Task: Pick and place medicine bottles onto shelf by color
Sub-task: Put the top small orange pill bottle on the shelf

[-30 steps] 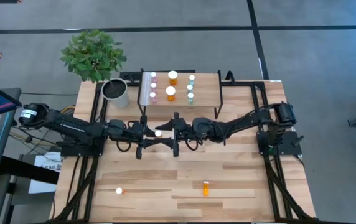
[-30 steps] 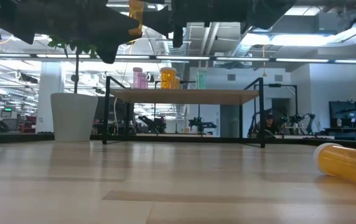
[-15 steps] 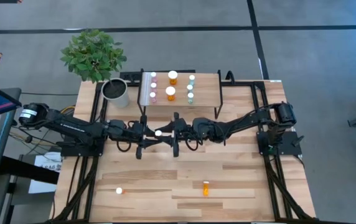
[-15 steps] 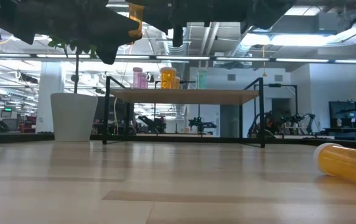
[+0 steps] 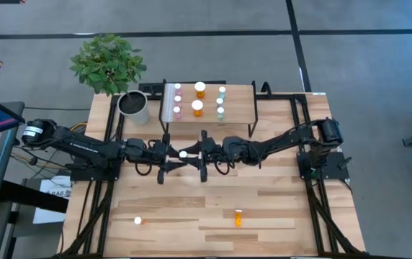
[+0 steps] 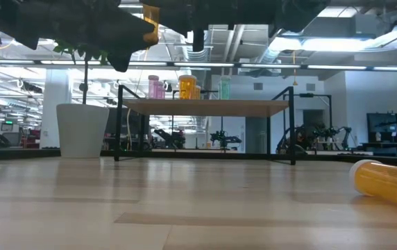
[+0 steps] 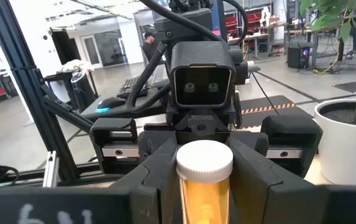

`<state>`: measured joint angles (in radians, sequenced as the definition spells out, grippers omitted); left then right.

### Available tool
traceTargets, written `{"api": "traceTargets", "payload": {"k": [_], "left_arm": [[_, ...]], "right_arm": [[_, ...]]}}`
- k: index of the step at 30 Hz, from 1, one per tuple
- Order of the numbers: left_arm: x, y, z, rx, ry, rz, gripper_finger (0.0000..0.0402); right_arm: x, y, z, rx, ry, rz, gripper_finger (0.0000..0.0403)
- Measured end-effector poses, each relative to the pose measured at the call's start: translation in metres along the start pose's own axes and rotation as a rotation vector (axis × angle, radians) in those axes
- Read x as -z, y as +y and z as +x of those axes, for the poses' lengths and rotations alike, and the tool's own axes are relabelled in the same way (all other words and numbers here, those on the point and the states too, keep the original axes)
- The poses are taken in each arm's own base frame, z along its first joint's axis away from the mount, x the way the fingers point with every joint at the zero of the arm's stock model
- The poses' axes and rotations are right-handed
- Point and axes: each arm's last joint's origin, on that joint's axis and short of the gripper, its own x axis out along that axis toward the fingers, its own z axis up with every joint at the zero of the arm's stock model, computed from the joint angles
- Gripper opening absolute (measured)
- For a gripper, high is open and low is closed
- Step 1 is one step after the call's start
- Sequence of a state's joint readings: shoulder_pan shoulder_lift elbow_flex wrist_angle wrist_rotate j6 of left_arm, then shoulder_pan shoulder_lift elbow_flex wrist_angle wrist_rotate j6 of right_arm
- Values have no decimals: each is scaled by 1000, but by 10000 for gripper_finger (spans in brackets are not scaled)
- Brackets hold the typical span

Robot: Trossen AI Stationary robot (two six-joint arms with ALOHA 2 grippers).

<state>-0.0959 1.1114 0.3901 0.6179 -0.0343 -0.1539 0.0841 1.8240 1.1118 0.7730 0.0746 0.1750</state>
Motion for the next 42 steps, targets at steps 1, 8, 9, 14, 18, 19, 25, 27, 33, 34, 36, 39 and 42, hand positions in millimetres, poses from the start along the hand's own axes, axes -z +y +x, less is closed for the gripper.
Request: {"api": "traceTargets", "payload": {"k": [1,8,9,14,18,19,25,27,33,34,36,39,42], "left_arm": [[0,0,0,0,0,0,133],[0,1,0,-32,-2,0,203],[0,1,-1,-37,0,0,212],[-1,2,-4,-74,9,3,252],[-4,2,-8,-88,7,4,276],[-4,2,-9,-90,10,4,280],[-9,2,-17,-109,2,22,286],[-11,2,-18,-109,-5,28,286],[-14,2,-21,-106,-26,51,286],[-15,2,-21,-106,-30,56,286],[-17,2,-21,-123,-55,69,286],[-20,4,-21,-139,-88,81,286],[-23,5,-21,-144,-114,86,286]], "right_arm": [[1,0,0,1,6,-1,142],[2,-4,-1,16,38,-4,136],[1,-5,-2,22,52,-5,136],[-11,-9,-7,37,62,-10,140],[-28,-8,-16,42,62,-55,139],[-34,-8,-19,51,66,-73,139],[-69,-19,-46,130,54,-157,140],[-76,-29,-60,162,40,-162,142],[-79,-61,-109,270,-24,-154,140],[-79,-65,-117,288,-55,-156,139],[-76,-76,-132,329,-95,-160,138],[-70,-94,-148,423,-114,-169,139],[-64,-115,-158,534,-91,-170,144]]}}
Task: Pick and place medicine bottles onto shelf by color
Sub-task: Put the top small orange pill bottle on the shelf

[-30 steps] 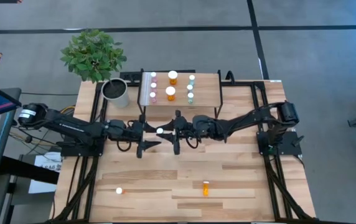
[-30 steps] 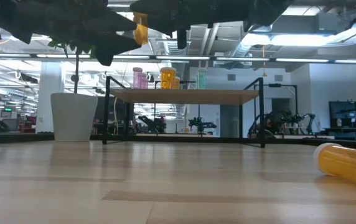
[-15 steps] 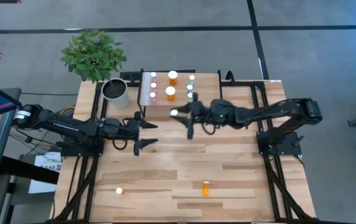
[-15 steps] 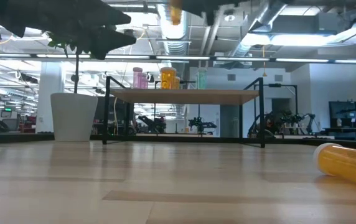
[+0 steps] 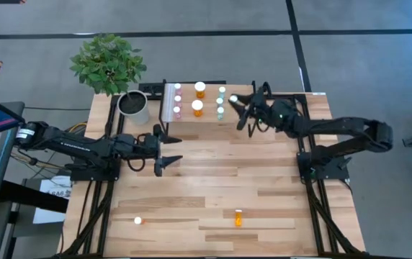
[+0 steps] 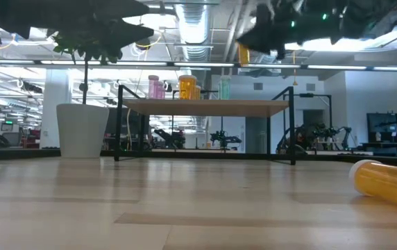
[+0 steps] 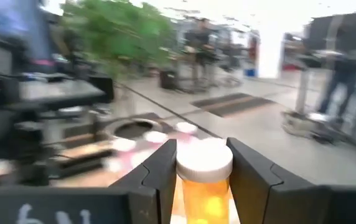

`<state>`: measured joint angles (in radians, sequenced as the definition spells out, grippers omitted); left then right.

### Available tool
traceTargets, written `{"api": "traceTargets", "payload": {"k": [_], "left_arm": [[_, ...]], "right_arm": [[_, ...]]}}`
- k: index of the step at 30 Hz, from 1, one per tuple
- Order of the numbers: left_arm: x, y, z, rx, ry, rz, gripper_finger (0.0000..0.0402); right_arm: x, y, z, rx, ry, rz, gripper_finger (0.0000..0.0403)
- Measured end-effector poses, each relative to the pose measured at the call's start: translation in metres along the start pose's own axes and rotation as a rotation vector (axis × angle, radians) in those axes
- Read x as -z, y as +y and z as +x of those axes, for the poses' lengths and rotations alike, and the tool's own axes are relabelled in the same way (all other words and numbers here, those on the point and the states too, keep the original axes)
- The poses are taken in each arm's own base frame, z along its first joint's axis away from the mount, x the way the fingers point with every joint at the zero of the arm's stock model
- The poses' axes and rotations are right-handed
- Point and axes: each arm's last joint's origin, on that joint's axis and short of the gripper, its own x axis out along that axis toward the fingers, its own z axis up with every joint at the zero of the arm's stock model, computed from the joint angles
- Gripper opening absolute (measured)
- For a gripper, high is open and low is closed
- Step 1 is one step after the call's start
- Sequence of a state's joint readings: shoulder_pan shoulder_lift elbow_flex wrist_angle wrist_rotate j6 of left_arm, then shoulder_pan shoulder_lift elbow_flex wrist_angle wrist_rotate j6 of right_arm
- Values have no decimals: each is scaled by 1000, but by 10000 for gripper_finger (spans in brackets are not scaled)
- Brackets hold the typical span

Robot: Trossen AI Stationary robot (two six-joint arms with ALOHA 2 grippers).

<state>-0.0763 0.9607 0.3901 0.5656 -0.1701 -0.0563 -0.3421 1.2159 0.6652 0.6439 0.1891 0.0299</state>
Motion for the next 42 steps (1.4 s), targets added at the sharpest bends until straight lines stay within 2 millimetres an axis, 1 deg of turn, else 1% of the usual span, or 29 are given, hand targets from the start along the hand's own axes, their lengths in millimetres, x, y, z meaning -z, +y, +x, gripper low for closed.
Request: {"api": "traceTargets", "payload": {"k": [6,10,13,16,20,23,28,35,42], "left_arm": [[-2,3,0,-10,-18,-3,285],[-1,3,0,-8,-9,-1,285],[-1,3,0,-8,-9,-1,285],[-1,3,0,-9,-9,-1,285],[-1,3,0,-8,-9,2,285],[-1,3,0,-8,-9,2,285],[-1,3,0,-8,-9,2,285],[-1,3,0,-8,-9,2,285],[-1,3,0,-8,-9,2,285]], "right_arm": [[18,-39,13,148,65,2,147],[26,-60,17,216,90,20,144],[28,-72,21,200,63,33,145],[36,-82,25,167,74,55,146],[49,-88,28,147,87,78,143],[58,-90,28,148,65,79,142],[64,-92,29,152,64,71,147],[64,-97,28,166,67,59,153],[69,-99,28,179,127,52,160]]}}
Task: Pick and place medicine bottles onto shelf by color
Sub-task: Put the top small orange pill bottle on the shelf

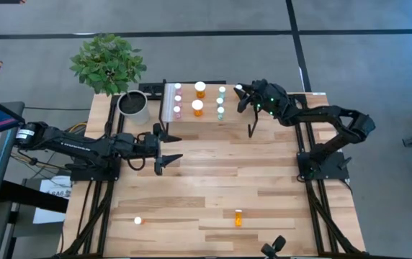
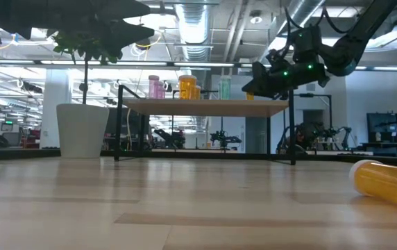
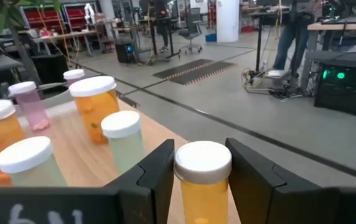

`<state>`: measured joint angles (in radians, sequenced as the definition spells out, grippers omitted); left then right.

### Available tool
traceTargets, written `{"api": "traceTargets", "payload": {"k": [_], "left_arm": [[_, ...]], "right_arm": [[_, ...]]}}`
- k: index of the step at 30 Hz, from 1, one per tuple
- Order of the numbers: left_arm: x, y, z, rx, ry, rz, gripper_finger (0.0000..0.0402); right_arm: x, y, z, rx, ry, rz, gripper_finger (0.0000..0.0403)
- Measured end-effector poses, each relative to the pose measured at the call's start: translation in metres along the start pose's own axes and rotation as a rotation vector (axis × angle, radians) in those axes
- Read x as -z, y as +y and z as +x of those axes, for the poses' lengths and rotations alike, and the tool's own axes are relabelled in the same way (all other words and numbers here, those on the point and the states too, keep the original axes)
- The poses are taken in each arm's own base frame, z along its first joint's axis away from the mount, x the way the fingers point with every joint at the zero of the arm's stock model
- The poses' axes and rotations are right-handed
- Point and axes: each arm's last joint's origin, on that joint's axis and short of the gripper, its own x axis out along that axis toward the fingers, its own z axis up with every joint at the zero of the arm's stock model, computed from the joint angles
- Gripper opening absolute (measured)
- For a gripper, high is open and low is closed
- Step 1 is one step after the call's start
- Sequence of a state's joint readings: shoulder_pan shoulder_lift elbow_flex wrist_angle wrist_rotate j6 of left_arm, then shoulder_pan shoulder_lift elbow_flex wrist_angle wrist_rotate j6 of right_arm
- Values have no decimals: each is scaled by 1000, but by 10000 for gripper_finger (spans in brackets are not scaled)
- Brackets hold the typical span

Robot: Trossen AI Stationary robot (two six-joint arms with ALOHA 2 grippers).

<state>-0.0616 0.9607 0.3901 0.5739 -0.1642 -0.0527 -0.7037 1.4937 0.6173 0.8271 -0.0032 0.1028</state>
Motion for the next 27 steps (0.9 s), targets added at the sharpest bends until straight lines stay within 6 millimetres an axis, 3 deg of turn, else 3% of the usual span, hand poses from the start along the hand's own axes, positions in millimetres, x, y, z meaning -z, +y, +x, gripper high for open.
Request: {"api": "traceTargets", "payload": {"k": [10,21,27], "left_arm": [[0,0,0,0,0,0,285],[0,0,0,0,0,0,285],[0,0,0,0,0,0,285]], "right_arm": [[0,0,0,0,6,-2,167],[-1,3,-2,-10,9,5,215],[-13,7,-13,-18,29,5,231]]}}
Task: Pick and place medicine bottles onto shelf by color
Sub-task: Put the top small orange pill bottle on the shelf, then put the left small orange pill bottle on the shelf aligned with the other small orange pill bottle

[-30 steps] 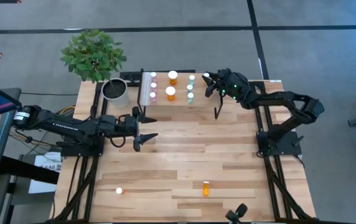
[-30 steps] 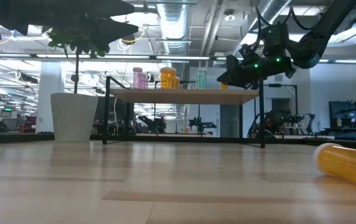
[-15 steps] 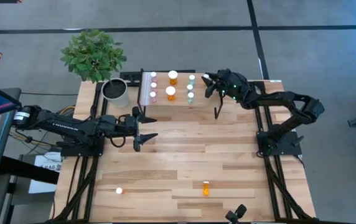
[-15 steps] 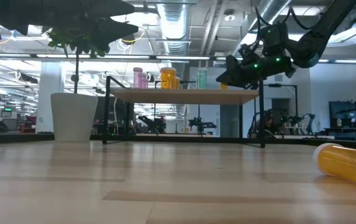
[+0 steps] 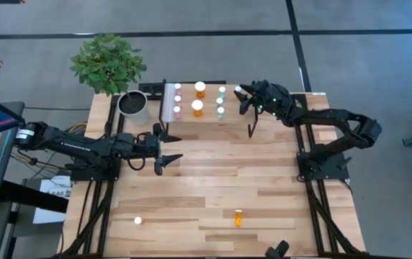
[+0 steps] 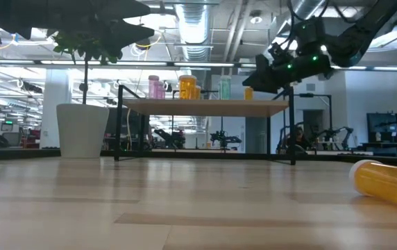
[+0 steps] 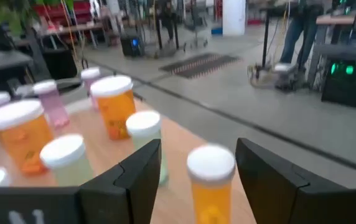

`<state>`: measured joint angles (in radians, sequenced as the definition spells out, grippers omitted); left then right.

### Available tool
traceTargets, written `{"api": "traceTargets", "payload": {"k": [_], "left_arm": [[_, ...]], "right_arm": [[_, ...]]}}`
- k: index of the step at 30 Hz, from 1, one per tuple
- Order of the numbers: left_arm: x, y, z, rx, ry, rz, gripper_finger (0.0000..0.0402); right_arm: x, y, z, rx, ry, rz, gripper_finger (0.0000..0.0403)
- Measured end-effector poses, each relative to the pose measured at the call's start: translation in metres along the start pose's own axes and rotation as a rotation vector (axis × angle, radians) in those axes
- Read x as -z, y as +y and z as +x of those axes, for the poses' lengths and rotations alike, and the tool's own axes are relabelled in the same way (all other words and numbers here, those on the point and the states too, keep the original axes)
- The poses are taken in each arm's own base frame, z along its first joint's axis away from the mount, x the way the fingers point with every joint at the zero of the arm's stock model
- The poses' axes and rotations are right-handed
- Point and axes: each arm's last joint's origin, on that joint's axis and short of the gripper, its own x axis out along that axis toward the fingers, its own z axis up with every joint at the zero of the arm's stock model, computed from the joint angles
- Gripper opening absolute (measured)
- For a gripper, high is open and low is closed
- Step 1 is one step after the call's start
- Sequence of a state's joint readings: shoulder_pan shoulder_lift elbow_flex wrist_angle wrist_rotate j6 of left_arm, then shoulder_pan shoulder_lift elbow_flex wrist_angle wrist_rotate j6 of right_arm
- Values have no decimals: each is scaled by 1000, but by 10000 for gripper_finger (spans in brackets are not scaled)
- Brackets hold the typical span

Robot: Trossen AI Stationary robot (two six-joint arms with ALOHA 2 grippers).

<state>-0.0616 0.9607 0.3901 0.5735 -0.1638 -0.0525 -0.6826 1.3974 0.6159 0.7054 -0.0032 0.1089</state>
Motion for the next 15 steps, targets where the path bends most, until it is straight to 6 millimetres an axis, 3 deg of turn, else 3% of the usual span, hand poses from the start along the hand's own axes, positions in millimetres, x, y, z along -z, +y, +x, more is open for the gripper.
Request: {"api": "traceTargets", "payload": {"k": [7,15], "left_arm": [[0,0,0,0,0,-1,285],[0,0,0,1,-4,-13,285]], "right_arm": [[-17,11,-24,-26,57,2,231],[-43,42,-62,-155,15,46,231]]}}
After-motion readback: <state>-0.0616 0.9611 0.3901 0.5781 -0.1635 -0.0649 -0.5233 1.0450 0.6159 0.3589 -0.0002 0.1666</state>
